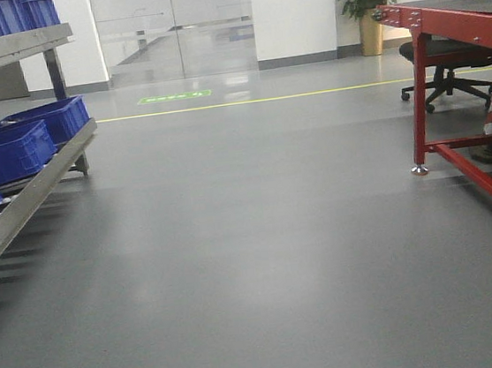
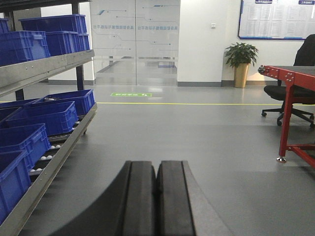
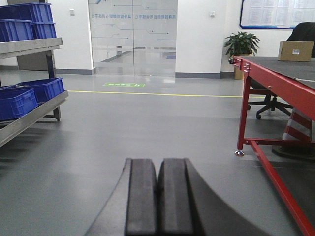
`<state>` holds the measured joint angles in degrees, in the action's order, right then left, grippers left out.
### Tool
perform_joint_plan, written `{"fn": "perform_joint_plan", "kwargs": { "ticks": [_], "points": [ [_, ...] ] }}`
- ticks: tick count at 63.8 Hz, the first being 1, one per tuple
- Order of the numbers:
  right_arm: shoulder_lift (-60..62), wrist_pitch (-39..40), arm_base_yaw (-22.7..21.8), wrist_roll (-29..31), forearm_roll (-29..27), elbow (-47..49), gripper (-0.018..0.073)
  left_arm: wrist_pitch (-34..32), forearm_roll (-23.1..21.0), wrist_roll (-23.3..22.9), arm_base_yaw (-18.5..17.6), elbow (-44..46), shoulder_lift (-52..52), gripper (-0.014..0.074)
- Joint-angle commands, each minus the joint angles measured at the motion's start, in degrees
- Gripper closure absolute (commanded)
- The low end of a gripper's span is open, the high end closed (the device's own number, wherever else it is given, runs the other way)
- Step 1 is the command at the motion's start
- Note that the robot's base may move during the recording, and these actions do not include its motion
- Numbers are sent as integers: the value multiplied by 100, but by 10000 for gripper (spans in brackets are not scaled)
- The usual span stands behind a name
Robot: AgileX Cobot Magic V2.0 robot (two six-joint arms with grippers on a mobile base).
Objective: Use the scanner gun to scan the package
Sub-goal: 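Drive the base forward along the floor toward the red-framed table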
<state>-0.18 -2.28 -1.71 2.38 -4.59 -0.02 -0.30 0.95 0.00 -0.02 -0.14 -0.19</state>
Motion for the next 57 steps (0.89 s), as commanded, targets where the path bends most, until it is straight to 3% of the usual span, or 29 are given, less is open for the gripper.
{"fn": "perform_joint_plan", "kwargs": {
  "ticks": [1, 57],
  "points": [
    [18, 111, 12, -12, -30, 2, 721, -111, -29, 0, -34, 14, 19, 708],
    [18, 111, 12, -12, -30, 2, 721, -111, -29, 0, -34, 14, 19, 708]
  ]
}}
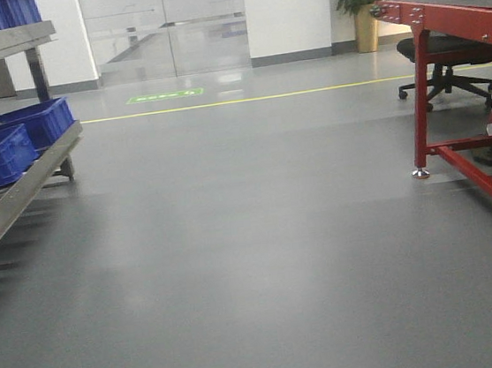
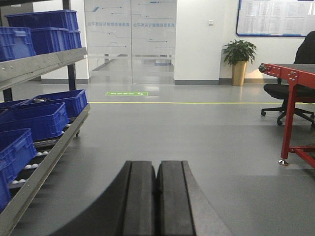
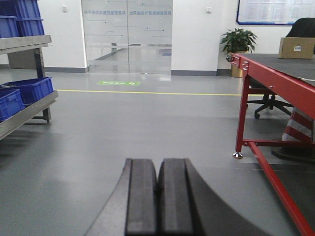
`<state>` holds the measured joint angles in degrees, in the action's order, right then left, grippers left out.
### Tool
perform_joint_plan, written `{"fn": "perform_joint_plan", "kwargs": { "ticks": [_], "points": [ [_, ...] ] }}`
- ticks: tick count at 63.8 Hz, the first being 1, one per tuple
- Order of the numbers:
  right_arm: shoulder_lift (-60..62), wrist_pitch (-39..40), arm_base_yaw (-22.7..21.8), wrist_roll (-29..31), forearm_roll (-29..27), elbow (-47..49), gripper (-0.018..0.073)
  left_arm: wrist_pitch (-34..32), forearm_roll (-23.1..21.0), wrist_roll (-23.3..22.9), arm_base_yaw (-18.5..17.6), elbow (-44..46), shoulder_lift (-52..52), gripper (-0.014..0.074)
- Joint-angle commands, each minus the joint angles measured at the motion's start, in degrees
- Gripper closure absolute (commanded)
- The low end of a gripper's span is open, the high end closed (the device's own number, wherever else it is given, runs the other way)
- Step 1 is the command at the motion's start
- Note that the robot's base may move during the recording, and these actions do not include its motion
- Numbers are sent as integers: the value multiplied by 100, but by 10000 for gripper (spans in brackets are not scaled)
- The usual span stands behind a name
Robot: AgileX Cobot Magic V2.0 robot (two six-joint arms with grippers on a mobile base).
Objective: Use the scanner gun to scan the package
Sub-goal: 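Drive the base forward along the floor toward the red-framed table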
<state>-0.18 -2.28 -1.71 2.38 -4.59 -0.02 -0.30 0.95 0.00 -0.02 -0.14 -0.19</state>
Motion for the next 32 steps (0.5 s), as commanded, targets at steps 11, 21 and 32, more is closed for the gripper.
{"fn": "perform_joint_plan", "kwargs": {
  "ticks": [11, 21, 32],
  "points": [
    [18, 111, 12, -12, -30, 2, 721, -111, -29, 0, -34, 14, 19, 708],
    [18, 111, 12, -12, -30, 2, 721, -111, -29, 0, -34, 14, 19, 708],
    [18, 111, 12, -12, -30, 2, 721, -111, -29, 0, -34, 14, 19, 708]
  ]
}}
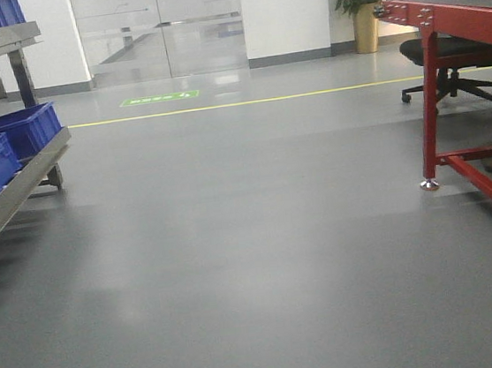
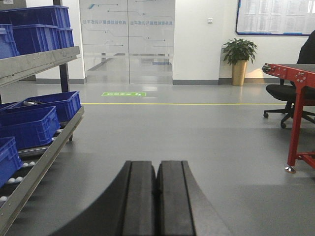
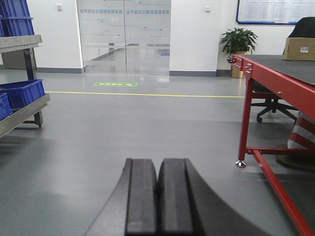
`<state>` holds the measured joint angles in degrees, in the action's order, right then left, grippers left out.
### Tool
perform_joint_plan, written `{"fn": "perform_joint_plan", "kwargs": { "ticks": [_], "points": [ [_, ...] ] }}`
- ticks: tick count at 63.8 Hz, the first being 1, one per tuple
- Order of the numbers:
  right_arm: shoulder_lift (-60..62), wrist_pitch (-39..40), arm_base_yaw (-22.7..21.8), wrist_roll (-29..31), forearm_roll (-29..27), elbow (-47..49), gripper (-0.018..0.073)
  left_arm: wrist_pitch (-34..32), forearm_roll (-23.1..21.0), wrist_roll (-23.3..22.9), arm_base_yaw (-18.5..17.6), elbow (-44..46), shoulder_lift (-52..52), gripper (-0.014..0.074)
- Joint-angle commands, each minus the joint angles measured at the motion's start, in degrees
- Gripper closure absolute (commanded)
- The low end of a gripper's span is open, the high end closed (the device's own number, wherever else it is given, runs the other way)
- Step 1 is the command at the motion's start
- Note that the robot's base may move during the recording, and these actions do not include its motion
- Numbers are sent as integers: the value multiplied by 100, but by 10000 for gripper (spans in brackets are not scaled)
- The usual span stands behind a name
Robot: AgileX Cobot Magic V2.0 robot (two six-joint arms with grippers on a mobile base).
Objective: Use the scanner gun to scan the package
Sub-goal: 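Drive the base forward along the floor toward the red-framed table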
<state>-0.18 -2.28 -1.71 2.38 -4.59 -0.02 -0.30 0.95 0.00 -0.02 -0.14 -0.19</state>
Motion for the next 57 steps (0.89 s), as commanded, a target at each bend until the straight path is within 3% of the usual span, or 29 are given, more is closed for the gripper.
{"fn": "perform_joint_plan", "kwargs": {
  "ticks": [1, 57],
  "points": [
    [18, 111, 12, -12, -30, 2, 721, -111, -29, 0, -34, 14, 19, 708],
    [18, 111, 12, -12, -30, 2, 721, -111, -29, 0, -34, 14, 19, 708]
  ]
}}
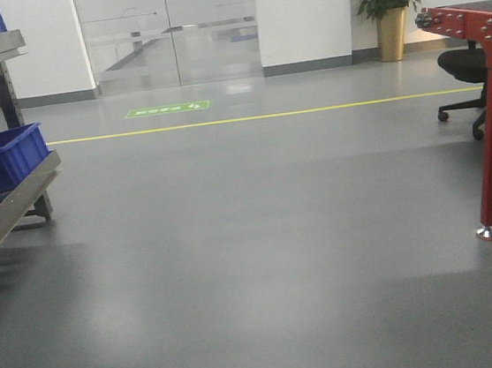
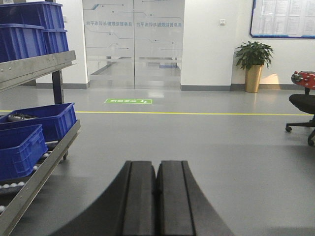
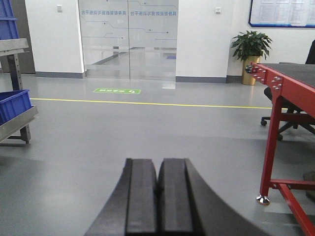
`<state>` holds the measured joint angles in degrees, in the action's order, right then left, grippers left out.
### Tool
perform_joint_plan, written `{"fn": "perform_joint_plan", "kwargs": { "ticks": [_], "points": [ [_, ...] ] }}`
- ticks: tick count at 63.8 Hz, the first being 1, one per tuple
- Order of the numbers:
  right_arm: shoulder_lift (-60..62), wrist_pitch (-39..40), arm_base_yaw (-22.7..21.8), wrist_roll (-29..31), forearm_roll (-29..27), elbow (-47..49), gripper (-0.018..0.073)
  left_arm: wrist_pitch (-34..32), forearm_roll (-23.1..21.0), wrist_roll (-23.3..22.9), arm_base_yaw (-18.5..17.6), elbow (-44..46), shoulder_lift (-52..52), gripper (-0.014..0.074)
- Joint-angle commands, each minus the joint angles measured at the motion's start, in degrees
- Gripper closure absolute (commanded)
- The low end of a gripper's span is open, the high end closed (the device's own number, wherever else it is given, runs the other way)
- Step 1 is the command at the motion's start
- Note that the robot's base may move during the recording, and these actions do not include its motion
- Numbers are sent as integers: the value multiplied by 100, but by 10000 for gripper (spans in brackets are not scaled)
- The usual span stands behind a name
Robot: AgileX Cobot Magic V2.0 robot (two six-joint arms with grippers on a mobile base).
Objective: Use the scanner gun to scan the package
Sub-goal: 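Drive the base forward along the floor toward the red-framed table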
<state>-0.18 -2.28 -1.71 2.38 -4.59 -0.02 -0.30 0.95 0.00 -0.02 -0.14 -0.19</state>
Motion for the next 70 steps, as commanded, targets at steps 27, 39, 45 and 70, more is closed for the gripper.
{"fn": "perform_joint_plan", "kwargs": {
  "ticks": [27, 39, 45, 70],
  "points": [
    [18, 111, 12, -12, -30, 2, 721, -111, -29, 0, -34, 14, 19, 708],
    [18, 111, 12, -12, -30, 2, 721, -111, -29, 0, -34, 14, 19, 708],
    [18, 111, 12, -12, -30, 2, 721, -111, -29, 0, -34, 14, 19, 708],
    [18, 111, 12, -12, -30, 2, 721, -111, -29, 0, -34, 14, 19, 708]
  ]
}}
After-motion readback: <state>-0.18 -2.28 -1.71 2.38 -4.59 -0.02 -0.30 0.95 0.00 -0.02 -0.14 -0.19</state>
